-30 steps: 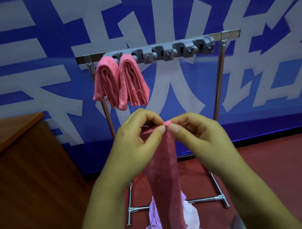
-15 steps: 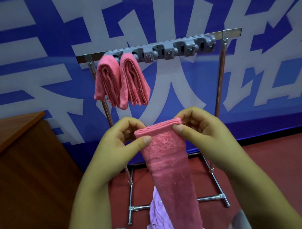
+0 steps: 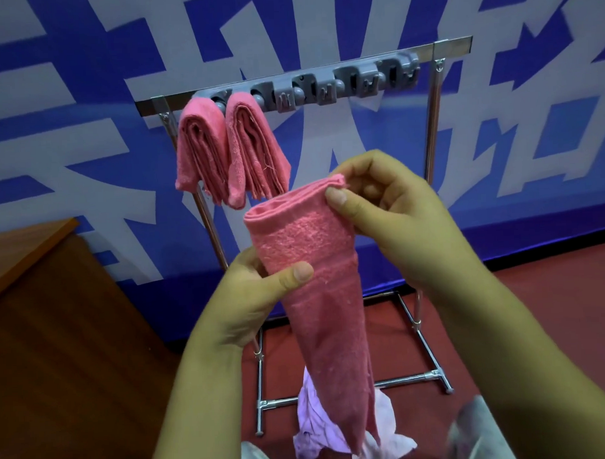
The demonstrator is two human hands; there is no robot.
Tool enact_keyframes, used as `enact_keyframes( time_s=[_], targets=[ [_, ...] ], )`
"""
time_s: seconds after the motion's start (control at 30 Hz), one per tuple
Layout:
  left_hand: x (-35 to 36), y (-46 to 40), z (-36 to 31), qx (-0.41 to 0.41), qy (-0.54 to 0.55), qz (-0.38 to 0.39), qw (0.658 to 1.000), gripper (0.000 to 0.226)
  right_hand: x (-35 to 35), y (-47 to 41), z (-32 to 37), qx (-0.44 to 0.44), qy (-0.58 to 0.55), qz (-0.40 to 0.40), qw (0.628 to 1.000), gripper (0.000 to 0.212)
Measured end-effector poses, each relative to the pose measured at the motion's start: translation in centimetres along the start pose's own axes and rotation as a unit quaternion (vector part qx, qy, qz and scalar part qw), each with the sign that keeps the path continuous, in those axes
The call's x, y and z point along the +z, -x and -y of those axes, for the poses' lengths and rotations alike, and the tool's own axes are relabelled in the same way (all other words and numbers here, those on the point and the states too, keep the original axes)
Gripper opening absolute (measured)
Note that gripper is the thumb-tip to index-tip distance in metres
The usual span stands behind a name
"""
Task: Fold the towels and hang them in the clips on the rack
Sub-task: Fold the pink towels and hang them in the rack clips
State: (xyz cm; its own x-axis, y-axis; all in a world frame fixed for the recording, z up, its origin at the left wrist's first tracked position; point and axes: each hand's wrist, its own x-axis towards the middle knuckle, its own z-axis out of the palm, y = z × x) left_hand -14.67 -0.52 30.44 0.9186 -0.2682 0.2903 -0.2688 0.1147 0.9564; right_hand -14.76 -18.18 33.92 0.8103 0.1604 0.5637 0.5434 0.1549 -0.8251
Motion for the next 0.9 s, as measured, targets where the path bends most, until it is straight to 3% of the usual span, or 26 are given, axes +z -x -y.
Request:
enact_keyframes(
  time_s=[0.17, 0.33, 0.4, 0.53, 0.7, 0.9],
  targets=[
    [0.5, -0.7, -1.0, 0.007, 0.056, -0.011, 0.998, 0.028, 0.4, -0.7, -0.1, -0.010, 0.007, 0.009, 1.000, 0.011],
    [0.8, -1.6, -2.0, -0.007, 0.080, -0.032, 0.996, 0.024, 0.0, -0.7, -1.6, -0.003, 0.008, -0.022, 1.000, 0.014],
    [1.1, -2.0, -2.3, -0.025, 0.080, -0.044, 0.996, 0.022, -0.5, 0.0, -3.1, 0.036, -0.019, 0.002, 0.999, 0.031],
    [1.8, -3.0, -2.7, -0.039, 0.088, -0.071, 0.993, 0.021, -1.9, 2.9, -8.4, 0.173, -0.016, 0.130, 0.976, 0.068],
    [1.6, -3.7, -3.6, -0.035, 0.112, -0.096, 0.988, 0.024, -3.1, 4.9, -13.2, 0.285, -0.018, 0.174, 0.942, 0.053],
    [0.9, -3.7, -4.9, -0.016, 0.110, -0.113, 0.987, 0.028, -2.9, 4.6, -13.8, 0.282, -0.035, 0.191, 0.940, 0.017]
  ],
)
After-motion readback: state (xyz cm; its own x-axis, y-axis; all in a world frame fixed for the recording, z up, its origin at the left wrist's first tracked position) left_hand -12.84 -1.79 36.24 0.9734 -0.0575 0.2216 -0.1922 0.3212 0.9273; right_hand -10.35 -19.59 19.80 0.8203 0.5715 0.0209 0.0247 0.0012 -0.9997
